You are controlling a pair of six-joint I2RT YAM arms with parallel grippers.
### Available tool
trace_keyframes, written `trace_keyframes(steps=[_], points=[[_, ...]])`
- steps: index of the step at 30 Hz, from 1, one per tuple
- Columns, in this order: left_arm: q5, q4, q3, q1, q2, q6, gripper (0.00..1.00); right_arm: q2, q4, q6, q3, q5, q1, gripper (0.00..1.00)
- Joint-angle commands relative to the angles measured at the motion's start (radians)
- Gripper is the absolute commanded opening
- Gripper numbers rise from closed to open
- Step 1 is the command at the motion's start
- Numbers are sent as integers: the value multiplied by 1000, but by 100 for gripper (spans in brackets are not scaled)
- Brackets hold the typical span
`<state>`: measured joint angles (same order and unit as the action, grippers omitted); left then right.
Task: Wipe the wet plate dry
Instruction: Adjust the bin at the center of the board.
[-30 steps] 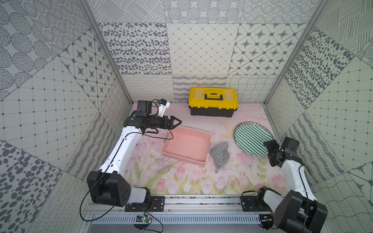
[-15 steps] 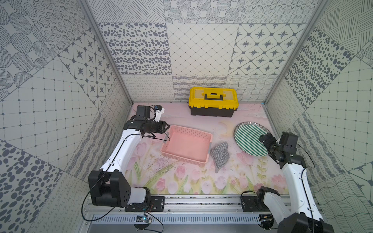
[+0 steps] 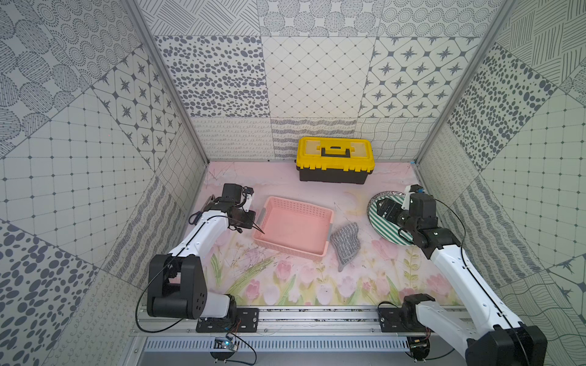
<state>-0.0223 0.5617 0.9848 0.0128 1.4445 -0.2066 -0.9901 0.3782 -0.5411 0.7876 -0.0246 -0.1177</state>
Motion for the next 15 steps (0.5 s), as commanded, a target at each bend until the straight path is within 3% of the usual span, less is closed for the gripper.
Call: trace_keyframes(steps=[1, 6, 11, 13, 15], points=[[-54, 12, -33, 10, 13, -88, 21, -4, -96, 19, 20, -13, -5, 97], [-193, 60, -99, 65, -42, -167, 26, -11, -104, 21, 28, 17, -5, 97], [-213, 56, -131, 84, -87, -169, 29, -62, -136, 36, 28, 47, -4, 97], [-223, 32, -127, 68, -108, -149, 39, -81, -169, 47, 19, 53, -4, 97], [-260, -11, -121, 32, -126, -121, 56, -90, -214, 63, 4, 37, -3, 97]])
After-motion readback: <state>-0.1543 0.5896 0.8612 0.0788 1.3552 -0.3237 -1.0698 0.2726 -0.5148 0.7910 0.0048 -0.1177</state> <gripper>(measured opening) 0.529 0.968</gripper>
